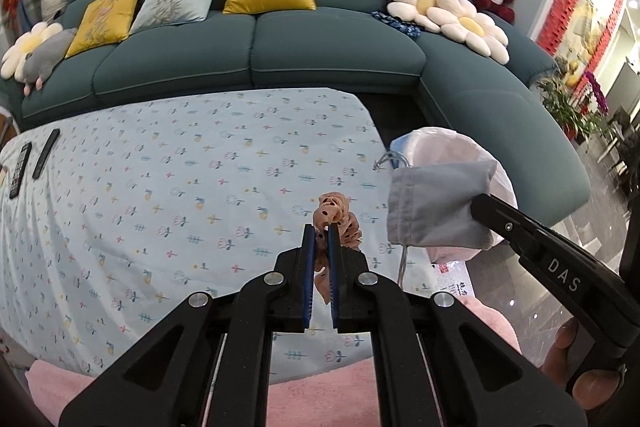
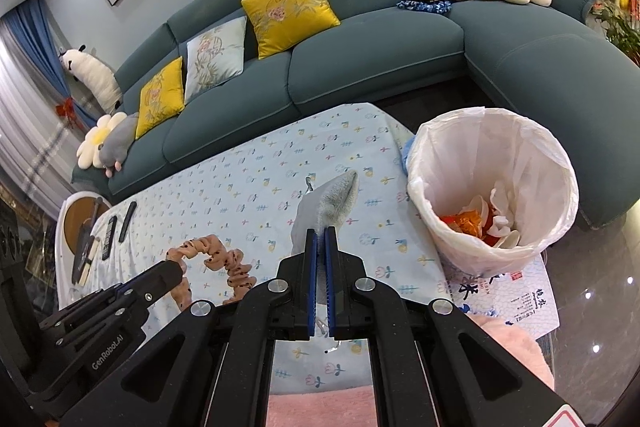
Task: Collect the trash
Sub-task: 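Lift the scrunchie and grey pouch and carry them over the white bin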
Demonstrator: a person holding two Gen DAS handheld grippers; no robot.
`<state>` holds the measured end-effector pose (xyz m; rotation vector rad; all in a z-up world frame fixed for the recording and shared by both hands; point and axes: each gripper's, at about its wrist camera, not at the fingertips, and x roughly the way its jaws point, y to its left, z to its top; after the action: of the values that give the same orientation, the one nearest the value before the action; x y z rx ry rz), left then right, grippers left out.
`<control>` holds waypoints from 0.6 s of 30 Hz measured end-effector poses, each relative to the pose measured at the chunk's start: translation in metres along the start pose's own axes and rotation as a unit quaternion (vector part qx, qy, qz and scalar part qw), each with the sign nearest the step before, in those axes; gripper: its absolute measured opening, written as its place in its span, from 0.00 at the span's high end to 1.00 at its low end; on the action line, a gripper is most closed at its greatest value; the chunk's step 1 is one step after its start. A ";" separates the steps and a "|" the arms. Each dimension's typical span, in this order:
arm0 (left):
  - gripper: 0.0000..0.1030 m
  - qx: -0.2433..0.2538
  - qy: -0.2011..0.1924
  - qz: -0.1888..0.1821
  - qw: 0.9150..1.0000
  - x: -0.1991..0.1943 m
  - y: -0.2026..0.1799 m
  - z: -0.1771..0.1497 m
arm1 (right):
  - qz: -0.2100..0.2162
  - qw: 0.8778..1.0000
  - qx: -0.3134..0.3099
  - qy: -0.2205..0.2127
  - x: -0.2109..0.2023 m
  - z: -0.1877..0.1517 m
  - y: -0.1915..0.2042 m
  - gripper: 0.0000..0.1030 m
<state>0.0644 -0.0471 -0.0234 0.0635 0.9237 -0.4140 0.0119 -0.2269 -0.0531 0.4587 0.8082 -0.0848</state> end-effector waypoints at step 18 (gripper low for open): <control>0.94 0.054 -0.005 -0.072 0.996 0.023 -0.092 0.035 | -0.039 0.998 0.040 -0.038 -0.027 0.035 -0.080 0.96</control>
<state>0.0689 -0.1474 -0.0084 0.0928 0.8993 -0.5977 -0.0028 -0.3162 -0.0419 0.4968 0.7494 -0.2061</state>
